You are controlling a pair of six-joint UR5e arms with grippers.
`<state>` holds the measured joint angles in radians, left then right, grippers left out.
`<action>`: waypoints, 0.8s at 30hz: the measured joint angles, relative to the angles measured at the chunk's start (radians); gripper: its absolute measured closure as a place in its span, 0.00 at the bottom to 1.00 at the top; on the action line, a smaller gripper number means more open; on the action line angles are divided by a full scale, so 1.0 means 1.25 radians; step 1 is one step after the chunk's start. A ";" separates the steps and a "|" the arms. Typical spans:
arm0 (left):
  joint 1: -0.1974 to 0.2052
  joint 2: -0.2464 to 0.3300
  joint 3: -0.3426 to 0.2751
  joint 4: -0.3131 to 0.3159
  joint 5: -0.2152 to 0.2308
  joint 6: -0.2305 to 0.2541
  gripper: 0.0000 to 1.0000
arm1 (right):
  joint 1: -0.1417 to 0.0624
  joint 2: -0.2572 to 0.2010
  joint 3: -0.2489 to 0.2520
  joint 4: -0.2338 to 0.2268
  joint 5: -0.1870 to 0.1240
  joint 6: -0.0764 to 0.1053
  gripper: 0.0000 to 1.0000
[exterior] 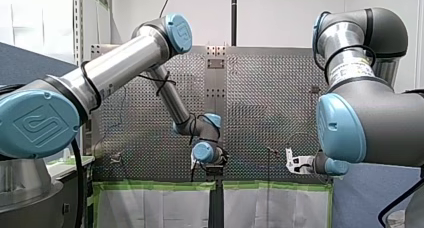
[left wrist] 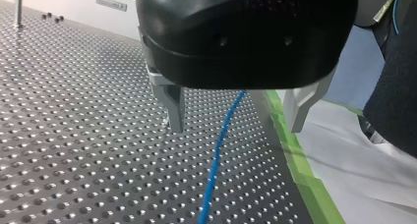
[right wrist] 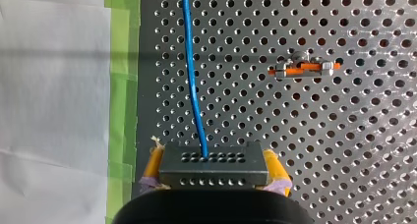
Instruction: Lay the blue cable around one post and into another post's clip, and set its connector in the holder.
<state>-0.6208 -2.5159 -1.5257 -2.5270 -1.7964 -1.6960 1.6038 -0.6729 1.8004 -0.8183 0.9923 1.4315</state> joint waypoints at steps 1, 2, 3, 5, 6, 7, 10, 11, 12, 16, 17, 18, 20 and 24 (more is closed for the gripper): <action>-0.001 -0.007 0.003 0.007 0.000 0.006 0.01 | 0.000 0.000 0.000 0.000 0.000 0.000 1.00; -0.002 -0.013 0.004 0.013 -0.001 0.010 0.01 | 0.000 0.000 0.000 0.000 0.000 0.000 1.00; -0.003 -0.018 0.005 0.018 -0.001 0.013 0.01 | 0.000 0.000 0.000 0.000 0.000 0.000 1.00; -0.007 -0.031 0.007 0.031 -0.001 0.019 0.01 | 0.000 0.000 0.000 -0.001 0.000 0.000 1.00; -0.009 -0.037 0.008 0.037 -0.001 0.021 0.01 | 0.000 0.000 0.000 -0.001 0.000 0.000 1.00; -0.011 -0.044 0.008 0.045 -0.002 0.022 0.01 | 0.000 0.000 0.000 -0.001 0.000 0.000 1.00; -0.015 -0.046 0.008 0.067 -0.002 0.024 0.01 | 0.000 0.000 0.000 -0.001 0.000 0.000 1.00; -0.016 -0.044 0.009 0.073 -0.002 0.024 0.01 | 0.000 0.000 0.000 -0.001 0.000 0.000 1.00; -0.016 -0.041 0.009 0.078 -0.002 0.025 0.01 | 0.000 0.000 0.000 -0.001 0.000 0.000 1.00; -0.020 -0.033 0.009 0.110 -0.010 0.029 0.01 | 0.000 0.000 0.000 -0.001 0.000 0.000 1.00; -0.021 -0.032 0.009 0.118 -0.011 0.031 0.01 | 0.000 0.000 0.000 -0.001 0.000 0.000 1.00; -0.023 -0.031 0.009 0.126 -0.012 0.032 0.01 | 0.001 0.000 0.000 -0.001 0.000 0.000 1.00; -0.025 -0.028 0.010 0.145 -0.014 0.035 0.01 | 0.001 0.000 0.000 0.000 0.000 -0.001 1.00; -0.029 -0.028 0.010 0.176 -0.014 0.036 0.01 | 0.002 0.000 0.000 0.000 0.000 -0.001 1.00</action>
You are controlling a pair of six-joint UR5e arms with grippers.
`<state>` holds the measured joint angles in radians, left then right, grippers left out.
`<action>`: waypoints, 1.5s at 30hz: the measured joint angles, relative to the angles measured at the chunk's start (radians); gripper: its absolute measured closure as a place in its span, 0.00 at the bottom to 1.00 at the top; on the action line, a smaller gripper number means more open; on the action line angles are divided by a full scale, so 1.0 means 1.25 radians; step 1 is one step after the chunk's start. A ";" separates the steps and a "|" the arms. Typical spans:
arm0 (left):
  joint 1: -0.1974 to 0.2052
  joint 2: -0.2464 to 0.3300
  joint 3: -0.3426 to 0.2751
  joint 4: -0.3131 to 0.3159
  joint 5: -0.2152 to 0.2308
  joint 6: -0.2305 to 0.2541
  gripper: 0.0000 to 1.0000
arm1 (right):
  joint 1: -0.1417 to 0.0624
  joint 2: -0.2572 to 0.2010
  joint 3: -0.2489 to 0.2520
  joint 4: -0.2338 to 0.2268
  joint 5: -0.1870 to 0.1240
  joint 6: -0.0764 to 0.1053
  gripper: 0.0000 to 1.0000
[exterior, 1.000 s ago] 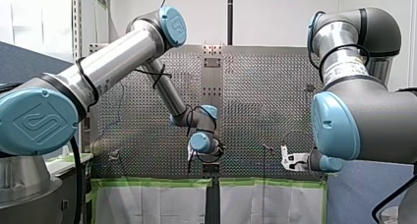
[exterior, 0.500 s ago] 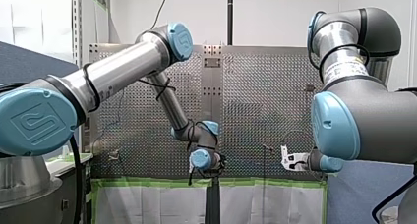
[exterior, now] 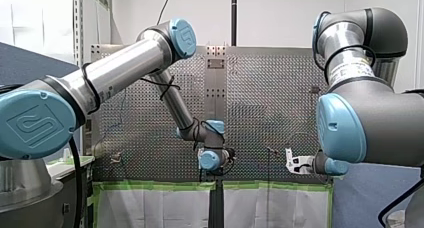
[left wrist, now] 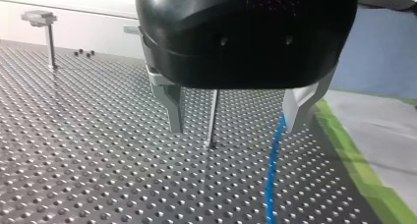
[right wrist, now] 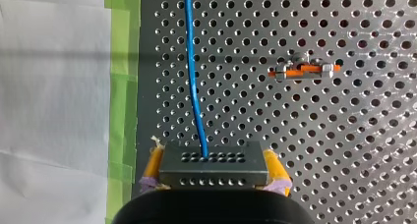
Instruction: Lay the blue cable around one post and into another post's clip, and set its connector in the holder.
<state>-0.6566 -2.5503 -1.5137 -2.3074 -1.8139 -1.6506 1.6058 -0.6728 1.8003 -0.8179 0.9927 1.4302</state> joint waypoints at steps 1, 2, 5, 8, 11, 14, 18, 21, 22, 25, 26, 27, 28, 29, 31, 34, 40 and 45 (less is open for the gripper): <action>-0.001 0.000 0.000 0.008 0.000 0.000 0.01 | 0.000 0.000 0.000 0.000 0.000 0.000 1.00; -0.001 0.000 0.000 0.014 0.000 0.000 0.01 | 0.001 0.000 0.000 0.000 0.000 0.000 1.00; -0.002 0.000 0.000 0.018 -0.001 0.005 0.01 | 0.001 0.000 0.000 0.000 0.000 0.000 1.00; -0.002 0.000 0.000 0.008 -0.001 0.020 0.01 | 0.001 0.000 0.000 0.001 0.000 0.000 1.00; 0.000 0.000 -0.001 -0.008 -0.001 0.038 0.01 | -0.001 0.000 0.000 0.001 0.000 0.000 1.00; 0.001 0.000 -0.001 -0.027 -0.001 0.058 0.01 | -0.002 0.000 -0.001 0.000 0.000 0.001 1.00; -0.001 0.000 -0.001 -0.051 -0.001 0.073 0.01 | -0.003 0.000 -0.001 -0.002 0.003 0.002 1.00; -0.003 0.001 0.000 -0.059 0.004 0.075 0.01 | -0.003 0.000 -0.002 -0.003 0.011 0.002 1.00; -0.004 0.001 0.000 -0.059 0.009 0.074 0.01 | -0.003 0.000 -0.002 -0.003 0.013 0.002 1.00; -0.005 0.001 0.005 -0.056 0.026 0.067 0.01 | -0.003 0.000 -0.002 -0.004 0.016 0.001 1.00; -0.006 0.001 0.009 -0.055 0.031 0.063 0.01 | -0.003 0.000 -0.002 -0.004 0.016 0.001 1.00; -0.007 0.001 0.012 -0.054 0.037 0.058 0.01 | -0.003 0.000 -0.002 -0.005 0.017 0.001 1.00; -0.008 0.001 0.019 -0.053 0.045 0.051 0.01 | -0.003 0.000 -0.002 -0.005 0.017 0.001 1.00; -0.010 0.001 0.024 -0.053 0.052 0.045 0.01 | -0.003 0.000 -0.002 -0.005 0.017 0.001 1.00; -0.013 0.002 0.037 -0.053 0.068 0.030 0.01 | -0.003 0.000 -0.002 -0.005 0.017 0.001 1.00; -0.018 0.005 0.046 -0.056 0.086 0.011 0.01 | -0.003 0.000 -0.002 -0.005 0.017 0.001 1.00; -0.023 0.006 0.050 -0.077 0.099 0.005 0.01 | -0.003 0.000 -0.002 -0.006 0.018 0.003 1.00; -0.025 0.006 0.050 -0.105 0.118 0.023 0.01 | -0.004 0.000 -0.002 -0.007 0.020 0.003 1.00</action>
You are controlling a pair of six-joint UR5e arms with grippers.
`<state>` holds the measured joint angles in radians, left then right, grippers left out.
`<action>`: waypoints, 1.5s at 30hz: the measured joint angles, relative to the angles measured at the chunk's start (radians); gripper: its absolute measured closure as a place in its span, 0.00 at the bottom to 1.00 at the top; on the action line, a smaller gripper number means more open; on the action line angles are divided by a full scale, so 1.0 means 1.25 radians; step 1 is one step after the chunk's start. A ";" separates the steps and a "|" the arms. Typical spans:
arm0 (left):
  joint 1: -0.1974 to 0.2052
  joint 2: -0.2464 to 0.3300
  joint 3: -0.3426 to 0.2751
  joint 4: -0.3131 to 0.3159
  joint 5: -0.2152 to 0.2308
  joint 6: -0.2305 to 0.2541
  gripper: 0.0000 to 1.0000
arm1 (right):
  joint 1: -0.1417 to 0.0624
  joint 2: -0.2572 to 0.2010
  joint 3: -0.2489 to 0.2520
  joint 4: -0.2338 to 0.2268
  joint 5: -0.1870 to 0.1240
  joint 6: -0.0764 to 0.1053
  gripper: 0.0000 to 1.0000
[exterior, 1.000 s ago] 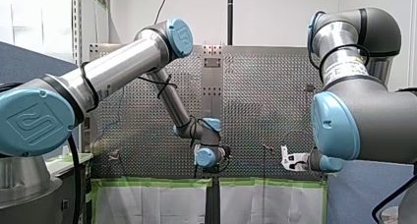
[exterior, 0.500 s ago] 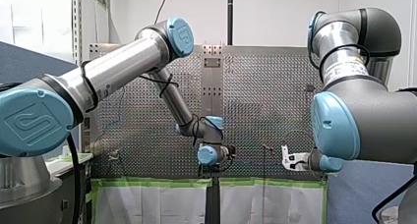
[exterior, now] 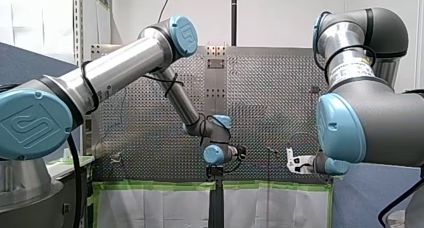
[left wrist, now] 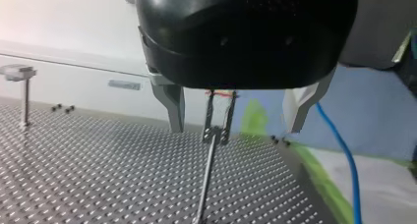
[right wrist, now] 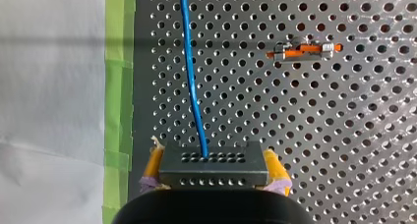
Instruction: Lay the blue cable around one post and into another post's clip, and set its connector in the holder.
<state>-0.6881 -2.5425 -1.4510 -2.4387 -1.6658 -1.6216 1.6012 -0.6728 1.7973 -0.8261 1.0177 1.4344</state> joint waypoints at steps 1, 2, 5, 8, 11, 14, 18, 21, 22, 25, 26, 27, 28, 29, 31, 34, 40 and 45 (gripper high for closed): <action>0.000 0.000 0.000 -0.009 0.007 0.005 0.01 | 0.000 0.000 0.000 0.000 0.000 0.000 1.00; 0.000 0.000 0.000 -0.015 0.012 0.008 0.01 | 0.000 0.000 0.000 0.000 0.000 0.000 1.00; 0.000 0.000 0.000 -0.037 0.029 0.022 0.01 | 0.000 0.000 0.000 0.000 0.001 0.000 1.00; 0.000 0.000 0.000 -0.057 0.040 0.037 0.01 | 0.000 0.000 0.000 0.000 0.001 0.000 1.00; 0.002 0.000 0.000 -0.077 0.040 0.047 0.01 | 0.000 0.000 0.000 0.001 0.001 -0.001 1.00; 0.005 0.000 0.000 -0.098 0.027 0.050 0.01 | 0.000 0.000 0.000 0.002 0.001 -0.002 1.00; 0.010 -0.001 0.000 -0.099 0.001 0.050 0.01 | 0.000 0.000 0.000 0.003 0.001 -0.002 1.00; 0.013 -0.001 0.000 -0.093 -0.020 0.050 0.01 | 0.000 0.000 0.000 0.003 0.001 -0.002 1.00; 0.013 -0.001 0.000 -0.092 -0.029 0.050 0.01 | 0.000 0.000 0.000 0.003 0.001 -0.002 1.00; 0.018 -0.002 0.000 -0.090 -0.050 0.053 0.01 | 0.001 0.000 0.000 0.003 0.001 -0.003 1.00; 0.020 -0.002 0.000 -0.090 -0.057 0.057 0.01 | 0.001 0.000 0.000 0.004 0.001 -0.003 1.00; 0.023 -0.002 0.000 -0.090 -0.063 0.060 0.01 | 0.001 0.000 0.000 0.005 0.001 -0.004 1.00; 0.026 -0.002 0.000 -0.090 -0.072 0.065 0.01 | 0.002 0.000 0.000 0.005 0.001 -0.004 1.00; 0.028 -0.002 0.000 -0.090 -0.078 0.068 0.01 | 0.002 0.000 0.000 0.006 0.001 -0.005 1.00; 0.034 -0.002 0.000 -0.090 -0.092 0.073 0.01 | 0.002 0.000 0.000 0.007 0.001 -0.006 1.00; 0.042 -0.006 0.000 -0.090 -0.113 0.085 0.01 | 0.002 0.000 0.000 0.008 0.001 -0.007 1.00; 0.053 -0.009 0.000 -0.080 -0.154 0.100 0.01 | 0.003 0.000 0.000 0.012 0.001 -0.011 1.00; 0.054 -0.009 0.000 -0.060 -0.186 0.102 0.01 | 0.003 0.000 -0.001 0.015 0.001 -0.014 1.00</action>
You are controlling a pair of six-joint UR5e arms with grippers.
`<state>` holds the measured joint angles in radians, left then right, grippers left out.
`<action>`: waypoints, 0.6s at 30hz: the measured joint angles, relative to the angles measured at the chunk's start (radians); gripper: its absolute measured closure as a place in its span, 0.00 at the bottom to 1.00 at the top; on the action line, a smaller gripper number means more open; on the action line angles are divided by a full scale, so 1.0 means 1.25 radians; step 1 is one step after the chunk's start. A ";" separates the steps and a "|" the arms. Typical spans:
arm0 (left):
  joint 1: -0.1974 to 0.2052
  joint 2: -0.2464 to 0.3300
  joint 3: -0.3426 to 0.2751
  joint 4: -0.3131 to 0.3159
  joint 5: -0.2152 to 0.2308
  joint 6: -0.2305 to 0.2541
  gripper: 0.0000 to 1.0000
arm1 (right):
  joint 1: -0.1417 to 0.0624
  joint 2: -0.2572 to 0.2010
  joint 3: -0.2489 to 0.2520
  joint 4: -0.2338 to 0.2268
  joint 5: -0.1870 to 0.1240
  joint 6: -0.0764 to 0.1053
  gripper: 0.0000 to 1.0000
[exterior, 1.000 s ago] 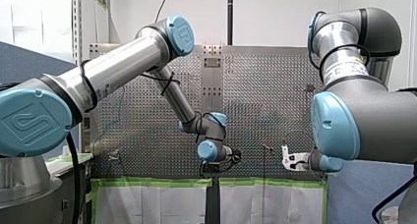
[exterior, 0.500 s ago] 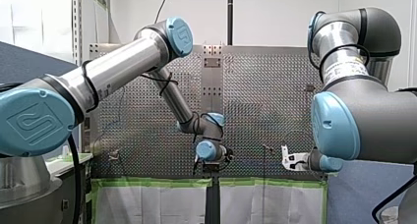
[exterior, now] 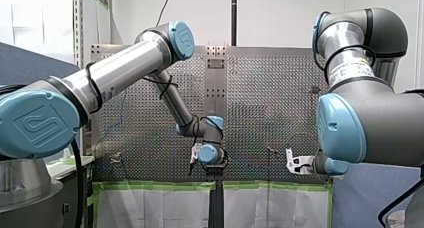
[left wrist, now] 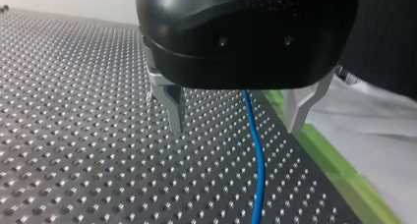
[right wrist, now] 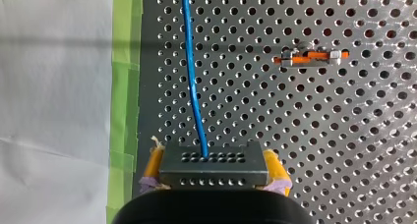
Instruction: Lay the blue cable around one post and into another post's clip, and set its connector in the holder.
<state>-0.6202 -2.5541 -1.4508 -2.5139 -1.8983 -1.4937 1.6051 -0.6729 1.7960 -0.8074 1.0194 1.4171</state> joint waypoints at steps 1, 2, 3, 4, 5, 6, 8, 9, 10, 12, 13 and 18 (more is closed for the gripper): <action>0.000 0.000 0.000 0.007 -0.009 0.000 0.01 | 0.000 0.000 -0.001 0.001 0.000 -0.001 1.00; 0.000 0.000 0.000 0.011 -0.016 -0.001 0.01 | 0.001 0.000 -0.002 0.002 0.000 -0.001 1.00; 0.000 0.000 0.000 0.014 -0.022 -0.002 0.01 | 0.001 0.000 -0.003 0.005 0.001 -0.003 1.00; 0.000 0.000 0.000 0.016 -0.031 -0.005 0.01 | 0.001 0.000 -0.004 0.007 0.002 -0.004 1.00; 0.000 0.000 0.000 0.018 -0.037 -0.007 0.01 | 0.000 0.000 -0.004 0.009 0.003 -0.005 1.00; 0.000 0.000 0.000 0.019 -0.043 -0.009 0.01 | 0.000 0.000 -0.005 0.010 0.004 -0.006 1.00; 0.000 0.001 0.000 0.020 -0.053 -0.013 0.01 | -0.001 0.000 -0.006 0.011 0.006 -0.007 1.00; 0.000 0.000 0.000 0.020 -0.055 -0.013 0.01 | -0.002 0.000 -0.006 0.012 0.007 -0.008 1.00; 0.000 0.000 0.000 0.020 -0.056 -0.015 0.01 | -0.002 0.000 -0.006 0.012 0.009 -0.008 1.00; 0.000 0.001 0.000 0.021 -0.053 -0.016 0.01 | -0.003 0.000 -0.006 0.012 0.010 -0.008 1.00; -0.001 0.001 0.000 0.022 -0.048 -0.017 0.01 | -0.003 0.000 -0.006 0.012 0.011 -0.008 1.00; -0.001 0.001 0.000 0.026 -0.019 -0.019 0.01 | -0.003 0.000 -0.006 0.012 0.012 -0.009 1.00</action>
<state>-0.6214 -2.5531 -1.4508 -2.4816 -1.9220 -1.5175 1.6010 -0.6729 1.7884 -0.7918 1.0338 1.4056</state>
